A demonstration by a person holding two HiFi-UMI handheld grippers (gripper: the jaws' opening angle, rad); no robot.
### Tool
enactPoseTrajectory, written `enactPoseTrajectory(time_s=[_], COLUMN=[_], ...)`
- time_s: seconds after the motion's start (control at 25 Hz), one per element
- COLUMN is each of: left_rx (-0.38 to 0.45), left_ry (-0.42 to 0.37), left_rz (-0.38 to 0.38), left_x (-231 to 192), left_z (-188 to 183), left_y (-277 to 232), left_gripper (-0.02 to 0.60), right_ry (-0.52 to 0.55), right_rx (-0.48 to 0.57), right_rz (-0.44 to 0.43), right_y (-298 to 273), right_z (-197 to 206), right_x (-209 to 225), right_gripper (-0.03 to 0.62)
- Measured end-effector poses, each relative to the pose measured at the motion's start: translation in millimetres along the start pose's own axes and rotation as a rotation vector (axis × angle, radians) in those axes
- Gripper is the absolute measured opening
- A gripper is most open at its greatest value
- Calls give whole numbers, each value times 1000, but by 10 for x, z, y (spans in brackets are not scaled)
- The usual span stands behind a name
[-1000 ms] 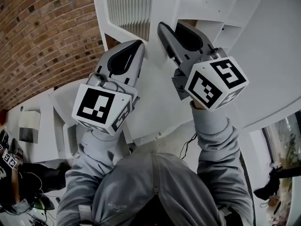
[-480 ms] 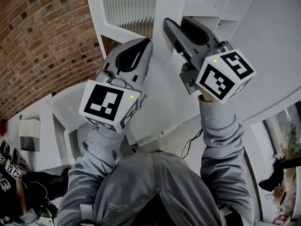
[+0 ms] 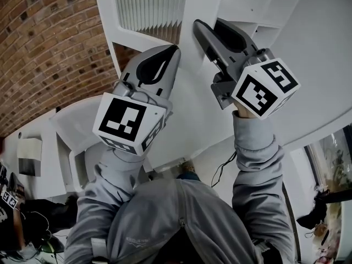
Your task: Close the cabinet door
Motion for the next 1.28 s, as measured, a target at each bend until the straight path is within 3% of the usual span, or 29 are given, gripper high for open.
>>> enactPoseTrajectory(time_s=[0.4, 1.28], left_rx=[16, -45], left_ry=[-14, -29], left_rz=[-82, -212], left_x=[-24, -313], left_z=[102, 413], left_y=[-522, -1105], left_gripper=[3, 3], right_ry=[-19, -101], right_rx=[3, 27], right_rz=[-152, -334], right_y=[-144, -605], right_z=[115, 387], right_x=[493, 1258], right_gripper=[112, 122])
Point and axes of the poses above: the fingertips, and each gripper's own axes: y backward along the fingers, x to its right, z out of its underside, the point moved 7 cm from there along y, backward along the fingers, and after that the axes turned 2 degrees about y, right-handed, at the moved point
